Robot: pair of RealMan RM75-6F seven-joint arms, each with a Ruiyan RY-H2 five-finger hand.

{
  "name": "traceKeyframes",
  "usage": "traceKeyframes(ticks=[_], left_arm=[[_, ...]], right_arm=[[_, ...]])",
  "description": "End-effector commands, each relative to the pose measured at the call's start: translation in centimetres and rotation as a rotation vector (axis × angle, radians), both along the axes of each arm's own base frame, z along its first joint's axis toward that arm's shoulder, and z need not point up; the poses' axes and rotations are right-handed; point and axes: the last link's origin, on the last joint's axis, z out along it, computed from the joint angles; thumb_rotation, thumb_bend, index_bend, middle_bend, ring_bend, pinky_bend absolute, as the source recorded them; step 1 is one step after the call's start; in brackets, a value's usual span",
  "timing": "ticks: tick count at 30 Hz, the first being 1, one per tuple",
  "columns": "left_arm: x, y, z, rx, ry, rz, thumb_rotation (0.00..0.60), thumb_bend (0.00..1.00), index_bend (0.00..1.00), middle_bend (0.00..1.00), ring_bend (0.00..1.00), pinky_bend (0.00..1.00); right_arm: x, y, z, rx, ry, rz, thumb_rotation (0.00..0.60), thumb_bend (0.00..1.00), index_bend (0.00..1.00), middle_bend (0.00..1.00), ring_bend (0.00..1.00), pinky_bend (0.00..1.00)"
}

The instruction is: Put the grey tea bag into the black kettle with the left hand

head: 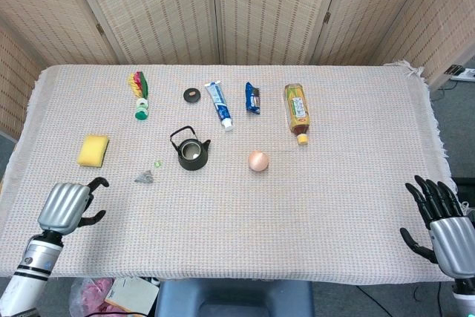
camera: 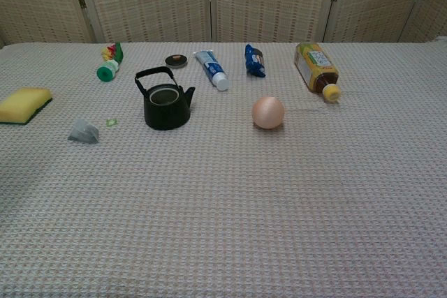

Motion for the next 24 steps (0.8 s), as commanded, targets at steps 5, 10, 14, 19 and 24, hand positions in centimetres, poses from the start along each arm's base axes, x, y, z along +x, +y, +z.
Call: traceKeyframes(ticks=[5,10,14,19,24], left_arm=[[3.2,4.1,-2.7,-0.063,0.027,0.007,0.6,0.25,0.41,1.0,0.95,1.0],[3.6,6.5,-4.0,-0.11,0.028,0.066,0.6,0.25,0.39,1.0,0.95,1.0],[4.5,7.8,-5.2,-0.139,0.037,0.09,0.6,0.25,0.39,1.0,0.96,1.0],[6.1,9.3,-6.3,-0.148,0.052,0.092,0.6,0.27,0.41,1.0,0.96,1.0],[6.5,10.6,-7.5,-0.159,0.055,0.102,0.6,0.31,0.41,1.0,0.96,1.0]], right_arm=[[0.0,0.3,0.3,-0.016,-0.005,0.005,0.6,0.24,0.0,0.0,0.0,0.0],[-0.1,0.0,0.4,-0.023,-0.004,-0.005,0.6,0.24,0.0,0.0,0.0,0.0],[-0.2,-0.3,0.3,-0.013,-0.004,-0.012,0.6,0.24,0.0,0.0,0.0,0.0],[-0.2,-0.3,0.5,-0.013,-0.008,-0.007,0.6,0.24,0.0,0.0,0.0,0.0],[-0.3,-0.1,0.8,-0.028,-0.016,-0.007,0.6,0.24,0.0,0.0,0.0,0.0]])
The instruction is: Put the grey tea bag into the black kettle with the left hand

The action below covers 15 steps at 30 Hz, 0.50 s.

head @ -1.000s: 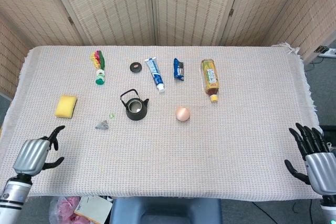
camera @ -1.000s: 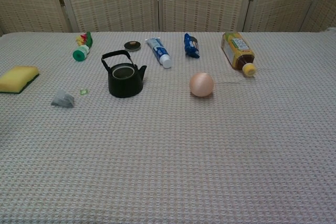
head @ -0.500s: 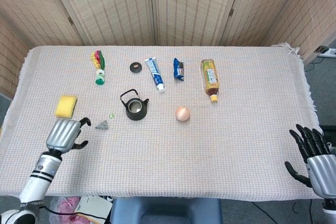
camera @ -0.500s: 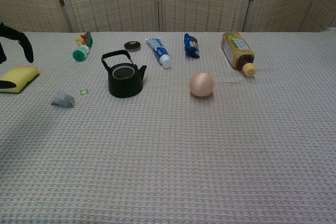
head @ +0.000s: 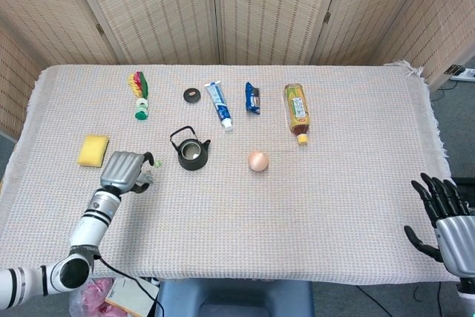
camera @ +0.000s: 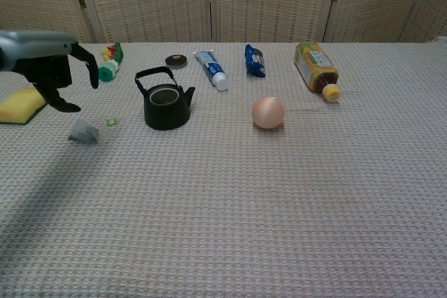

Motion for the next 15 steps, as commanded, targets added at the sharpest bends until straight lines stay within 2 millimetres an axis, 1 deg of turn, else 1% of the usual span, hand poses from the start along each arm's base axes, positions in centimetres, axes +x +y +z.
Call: traceKeyframes(ticks=[1,5,15], left_arm=[[0.3,1.0,-1.1,-0.017,0.001,0.009,0.6,0.32,0.4,1.0,0.96,1.0],[0.5,2.1,-2.1,-0.029,-0.007,0.029,0.6,0.32,0.4,1.0,0.97,1.0],[0.3,4.0,-3.9,-0.042,0.006,0.072,0.6,0.32,0.41,1.0,0.97,1.0]], right_arm=[[-0.1,0.0,0.1,-0.003,-0.001,-0.002,0.6,0.24,0.0,0.0,0.0,0.0],[-0.2,-0.1,0.2,-0.003,-0.004,-0.01,0.6,0.24,0.0,0.0,0.0,0.0],[-0.2,-0.1,0.4,-0.004,-0.01,-0.013,0.6,0.24,0.0,0.0,0.0,0.0]])
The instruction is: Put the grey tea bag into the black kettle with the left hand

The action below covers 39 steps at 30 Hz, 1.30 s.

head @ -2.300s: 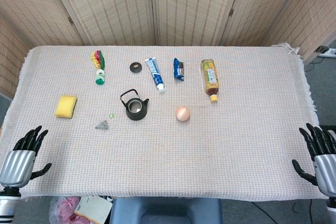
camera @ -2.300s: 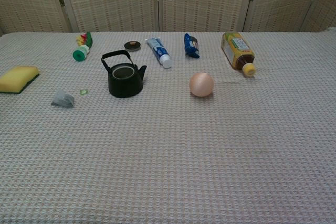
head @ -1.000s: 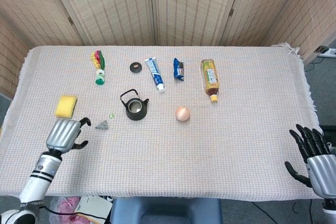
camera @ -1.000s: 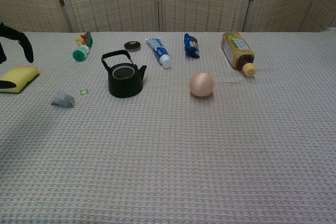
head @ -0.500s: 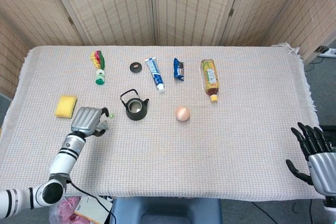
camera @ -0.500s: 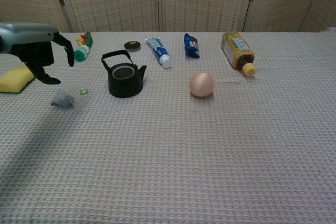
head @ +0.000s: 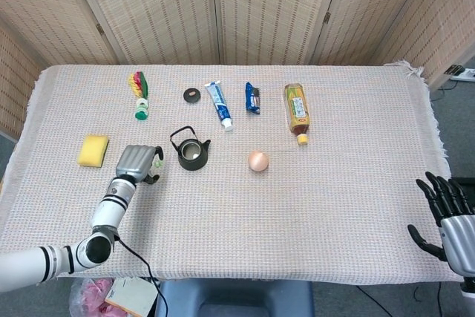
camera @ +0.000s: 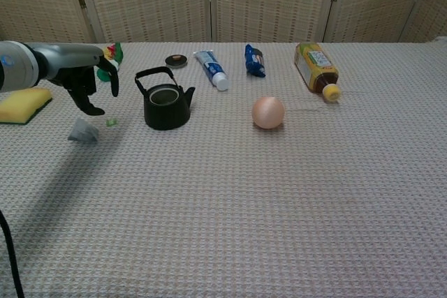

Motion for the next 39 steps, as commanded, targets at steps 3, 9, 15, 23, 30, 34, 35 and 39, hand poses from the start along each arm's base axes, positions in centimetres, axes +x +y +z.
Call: traceKeyframes(ticks=[3,9,15,23,30,34,35,39], left_arm=[[-0.3,1.0,-0.7,-0.004,0.01,0.017,0.6,0.33,0.42,1.0,0.97,1.0],[-1.1,1.9,-1.3,-0.015,0.002,0.043,0.6,0.33,0.43,1.0,0.97,1.0],[-1.9,2.8,-2.2,-0.034,0.0,0.064,0.6,0.33,0.43,1.0,0.97,1.0],[-3.0,3.9,-2.3,-0.031,-0.001,0.093,0.6,0.33,0.43,1.0,0.97,1.0],[-2.9,4.4,-2.8,-0.04,0.0,0.098,0.6,0.34,0.44,1.0,0.97,1.0],[-2.7,4.8,-3.2,-0.045,0.008,0.098,0.6,0.34,0.45,1.0,0.97,1.0],[-2.6,4.9,-3.3,-0.045,0.009,0.097,0.6,0.34,0.45,1.0,0.97,1.0],[-2.9,5.2,-3.4,-0.043,0.014,0.104,0.6,0.34,0.46,1.0,0.98,1.0]], right_arm=[[-0.1,0.1,0.2,-0.012,-0.003,-0.002,0.6,0.24,0.0,0.0,0.0,0.0],[-0.2,0.0,0.2,-0.011,-0.002,-0.011,0.6,0.24,0.0,0.0,0.0,0.0],[-0.2,-0.2,0.2,-0.014,-0.004,-0.02,0.6,0.23,0.0,0.0,0.0,0.0],[-0.3,-0.3,0.3,-0.016,-0.004,-0.025,0.6,0.24,0.0,0.0,0.0,0.0],[-0.3,-0.4,0.3,-0.015,-0.003,-0.028,0.6,0.24,0.0,0.0,0.0,0.0],[-0.3,-0.4,0.3,-0.017,-0.003,-0.028,0.6,0.24,0.0,0.0,0.0,0.0],[-0.3,-0.3,0.3,-0.017,-0.004,-0.027,0.6,0.24,0.0,0.0,0.0,0.0],[-0.4,-0.2,0.4,-0.021,-0.005,-0.027,0.6,0.24,0.0,0.0,0.0,0.0]])
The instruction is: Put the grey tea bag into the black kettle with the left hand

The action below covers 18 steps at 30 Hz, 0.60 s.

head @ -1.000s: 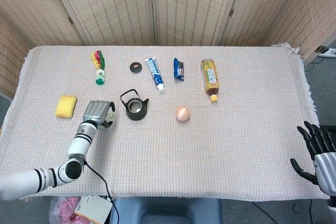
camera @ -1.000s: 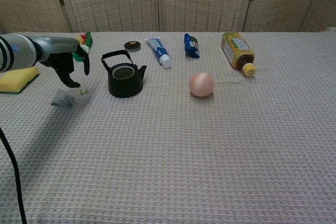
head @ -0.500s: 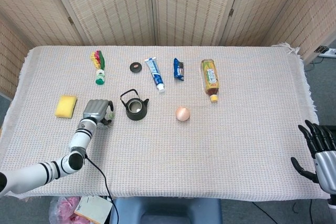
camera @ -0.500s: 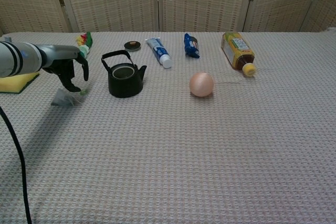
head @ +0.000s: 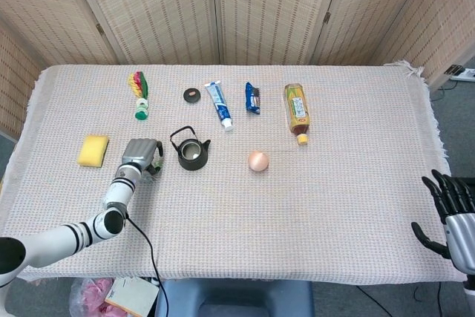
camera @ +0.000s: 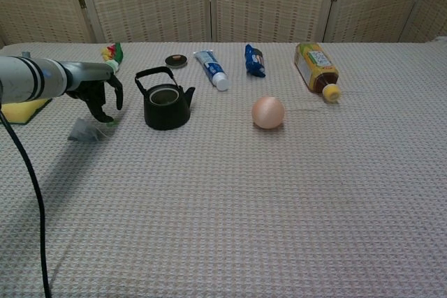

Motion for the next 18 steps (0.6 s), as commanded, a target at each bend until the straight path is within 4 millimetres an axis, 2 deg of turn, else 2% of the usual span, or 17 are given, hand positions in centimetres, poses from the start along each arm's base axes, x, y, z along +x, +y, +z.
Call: traceKeyframes(ticks=[1,18], left_arm=[[-0.3,0.2,-0.1,-0.002,0.001,0.009,0.6,0.34,0.47,1.0,0.98,1.0],[-1.4,0.2,-1.3,-0.025,0.009,0.012,0.6,0.34,0.5,1.0,0.98,1.0]], right_arm=[[0.0,0.1,0.1,-0.004,-0.001,-0.001,0.6,0.24,0.0,0.0,0.0,0.0],[0.0,0.3,-0.1,-0.004,0.005,0.001,0.6,0.25,0.0,0.0,0.0,0.0]])
